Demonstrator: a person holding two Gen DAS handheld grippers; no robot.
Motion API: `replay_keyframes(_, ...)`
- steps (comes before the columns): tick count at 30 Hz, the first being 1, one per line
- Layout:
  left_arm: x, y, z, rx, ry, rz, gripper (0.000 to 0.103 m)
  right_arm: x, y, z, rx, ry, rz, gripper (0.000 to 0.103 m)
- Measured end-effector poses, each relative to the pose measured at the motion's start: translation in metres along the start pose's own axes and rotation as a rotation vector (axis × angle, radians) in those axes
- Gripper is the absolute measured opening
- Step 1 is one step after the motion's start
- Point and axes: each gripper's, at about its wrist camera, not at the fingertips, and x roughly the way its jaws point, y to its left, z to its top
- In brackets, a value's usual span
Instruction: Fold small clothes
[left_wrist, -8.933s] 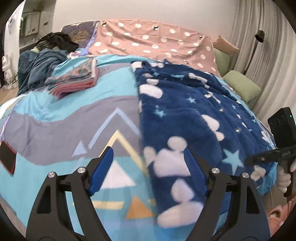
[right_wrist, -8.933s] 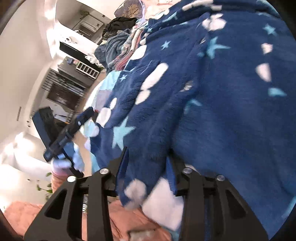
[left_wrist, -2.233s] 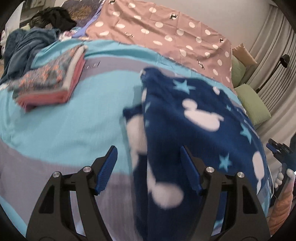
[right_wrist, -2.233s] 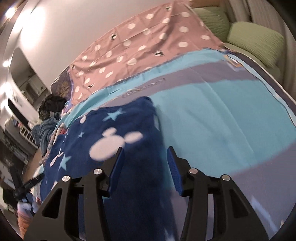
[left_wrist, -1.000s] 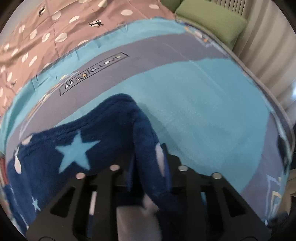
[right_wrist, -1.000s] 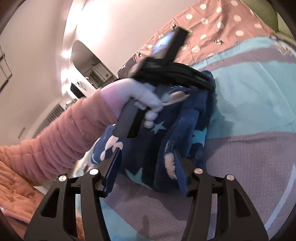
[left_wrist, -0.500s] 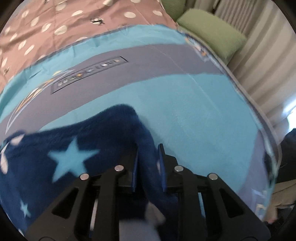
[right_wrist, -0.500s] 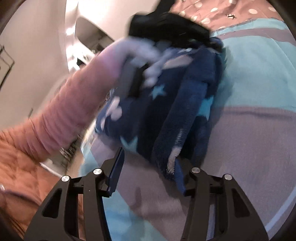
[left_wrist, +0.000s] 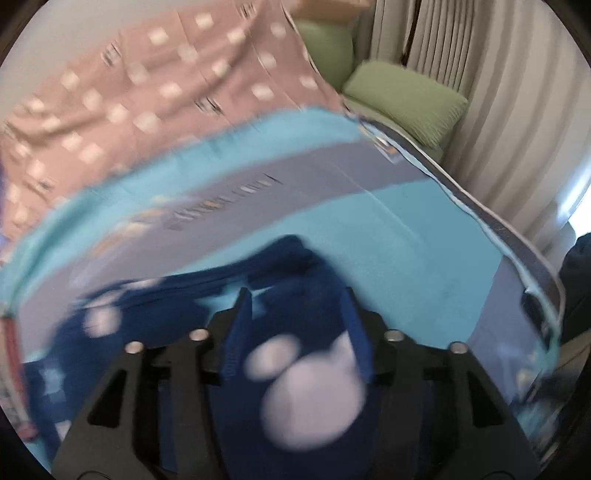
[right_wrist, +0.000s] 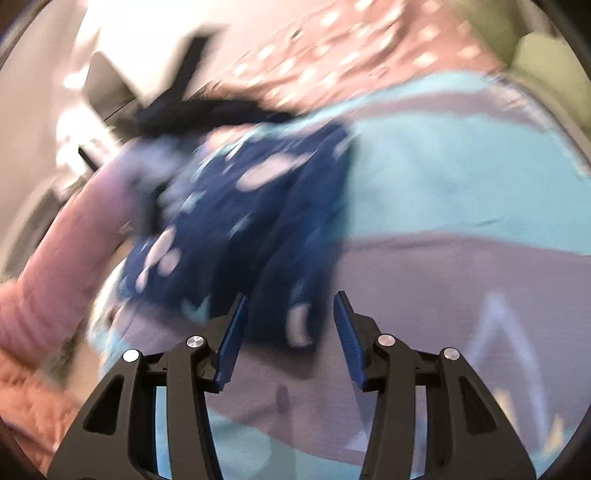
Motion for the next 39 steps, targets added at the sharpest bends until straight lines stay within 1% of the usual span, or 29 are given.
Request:
replay_keyframes(1, -0.016, 0.009, -0.013, 0.012, -0.024, 0.044, 0.058, -0.004, 0.005, 0.001, -0.002, -0.030, 0.011, 0.046)
replay_keyframes(2, -0.035, 0.023, -0.035, 0.014, -0.048, 0.104, 0.060, -0.004, 0.014, 0.001, -0.012, -0.044, 0.028, 0.043)
replay_keyframes(4, -0.056, 0.045, -0.068, -0.019, -0.056, 0.168, 0.062, -0.002, 0.027, 0.002, -0.045, -0.055, 0.060, 0.042)
replay_keyframes(5, -0.064, 0.057, -0.087, -0.052, -0.050, 0.197, 0.063, 0.007, 0.037, 0.003, -0.065, -0.046, 0.075, 0.042)
replay_keyframes(6, -0.074, 0.075, -0.112, -0.109, -0.039, 0.224, 0.063, 0.014, 0.040, 0.003, -0.074, -0.026, 0.086, 0.042)
replay_keyframes(7, -0.083, 0.093, -0.136, -0.175, -0.030, 0.240, 0.063, 0.023, 0.046, 0.002, -0.075, 0.005, 0.091, 0.042)
replay_keyframes(8, -0.093, 0.106, -0.153, -0.228, -0.030, 0.249, 0.063, 0.041, 0.050, 0.001, -0.072, 0.067, 0.078, 0.042)
replay_keyframes(9, -0.110, 0.126, -0.183, -0.323, -0.043, 0.254, 0.063, 0.061, 0.051, -0.002, -0.073, 0.149, 0.032, 0.042)
replay_keyframes(10, -0.120, 0.139, -0.199, -0.375, -0.058, 0.249, 0.063, 0.070, 0.049, -0.006, -0.076, 0.196, -0.028, 0.042)
replay_keyframes(11, -0.135, 0.152, -0.219, -0.436, -0.080, 0.242, 0.063, 0.082, 0.051, -0.008, -0.092, 0.224, -0.091, 0.041)
replay_keyframes(12, -0.152, 0.168, -0.244, -0.508, -0.112, 0.222, 0.061, 0.083, 0.055, -0.008, -0.102, 0.225, -0.106, 0.041)
replay_keyframes(14, -0.172, 0.183, -0.274, -0.580, -0.152, 0.176, 0.058, 0.081, 0.073, 0.004, -0.134, 0.228, -0.160, 0.041)
replay_keyframes(15, -0.180, 0.191, -0.289, -0.601, -0.166, 0.139, 0.046, 0.078, 0.081, 0.011, -0.152, 0.204, -0.169, 0.041)
replay_keyframes(16, -0.185, 0.196, -0.300, -0.610, -0.175, 0.095, 0.037, 0.076, 0.090, 0.017, -0.171, 0.181, -0.173, 0.041)
replay_keyframes(17, -0.187, 0.201, -0.307, -0.618, -0.183, 0.062, 0.027, 0.075, 0.106, 0.029, -0.202, 0.155, -0.181, 0.041)
replay_keyframes(18, -0.189, 0.205, -0.316, -0.630, -0.195, 0.015, 0.027, 0.077, 0.121, 0.038, -0.225, 0.138, -0.186, 0.042)
replay_keyframes(20, -0.190, 0.206, -0.325, -0.629, -0.211, -0.047, 0.027, 0.089, 0.149, 0.053, -0.270, 0.123, -0.177, 0.043)
replay_keyframes(21, -0.188, 0.204, -0.326, -0.618, -0.211, -0.068, 0.027, 0.096, 0.162, 0.058, -0.293, 0.123, -0.165, 0.045)
replay_keyframes(22, -0.186, 0.201, -0.326, -0.603, -0.211, -0.091, 0.027, 0.109, 0.181, 0.064, -0.327, 0.128, -0.150, 0.050)
replay_keyframes(23, -0.184, 0.196, -0.326, -0.593, -0.211, -0.107, 0.029, 0.123, 0.193, 0.069, -0.353, 0.136, -0.144, 0.054)
replay_keyframes(24, -0.182, 0.192, -0.328, -0.580, -0.205, -0.128, 0.041, 0.133, 0.207, 0.070, -0.380, 0.146, -0.141, 0.054)
replay_keyframes(26, -0.176, 0.188, -0.330, -0.555, -0.186, -0.134, 0.049, 0.170, 0.239, 0.079, -0.444, 0.186, -0.132, 0.055)
replay_keyframes(28, -0.169, 0.186, -0.331, -0.545, -0.178, -0.150, 0.049, 0.198, 0.258, 0.085, -0.481, 0.212, -0.121, 0.056)
replay_keyframes(31, -0.160, 0.195, -0.332, -0.560, -0.187, -0.181, 0.049, 0.249, 0.291, 0.097, -0.517, 0.257, -0.109, 0.056)
replay_keyframes(32, -0.160, 0.197, -0.333, -0.568, -0.192, -0.189, 0.049, 0.273, 0.303, 0.102, -0.521, 0.278, -0.113, 0.056)
replay_keyframes(34, -0.159, 0.202, -0.336, -0.594, -0.203, -0.210, 0.049, 0.302, 0.316, 0.107, -0.526, 0.300, -0.135, 0.056)
replay_keyframes(35, -0.160, 0.203, -0.336, -0.602, -0.207, -0.211, 0.048, 0.322, 0.323, 0.110, -0.526, 0.314, -0.168, 0.056)
replay_keyframes(37, -0.164, 0.202, -0.337, -0.604, -0.218, -0.216, 0.047, 0.355, 0.335, 0.119, -0.508, 0.330, -0.216, 0.056)
replay_keyframes(39, -0.168, 0.200, -0.337, -0.601, -0.228, -0.233, 0.043, 0.381, 0.344, 0.127, -0.503, 0.333, -0.247, 0.056)
